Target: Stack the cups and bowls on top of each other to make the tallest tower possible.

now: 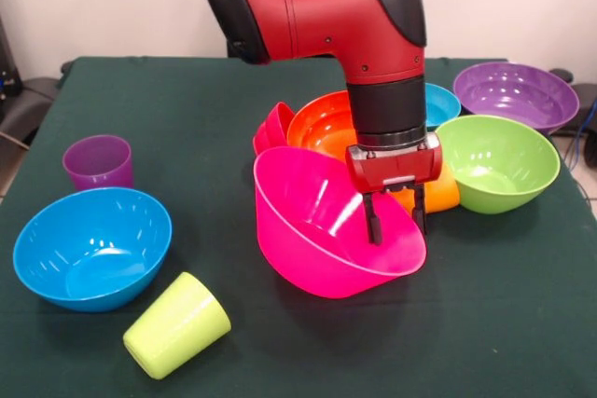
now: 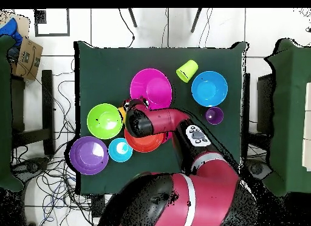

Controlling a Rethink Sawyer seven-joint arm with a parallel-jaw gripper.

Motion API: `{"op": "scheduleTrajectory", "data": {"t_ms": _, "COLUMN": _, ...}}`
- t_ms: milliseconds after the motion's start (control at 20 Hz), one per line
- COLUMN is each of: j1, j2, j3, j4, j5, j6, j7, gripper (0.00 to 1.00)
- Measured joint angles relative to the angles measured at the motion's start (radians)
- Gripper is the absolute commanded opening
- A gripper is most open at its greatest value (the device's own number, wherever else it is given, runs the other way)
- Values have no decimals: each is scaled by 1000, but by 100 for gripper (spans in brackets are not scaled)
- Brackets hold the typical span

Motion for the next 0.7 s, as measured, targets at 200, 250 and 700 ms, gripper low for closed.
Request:
{"op": "scheduleTrajectory", "data": {"t_ms": 200, "j1": 3, "j2": -1, "j3": -3, "j4": 0, "j5": 1, "j6": 0, "j7": 0, "gripper": 0}}
{"op": "scheduleTrajectory", "data": {"t_ms": 250, "j1": 6, "j2": -2, "j3": -6, "j4": 0, "j5": 2, "j6": 0, "j7": 0, "gripper": 0}}
{"op": "scheduleTrajectory", "data": {"t_ms": 700, "j1": 68, "j2": -34, "j3": -68, "j4": 0, "j5": 11, "j6": 4, "j7": 0, "gripper": 0}}
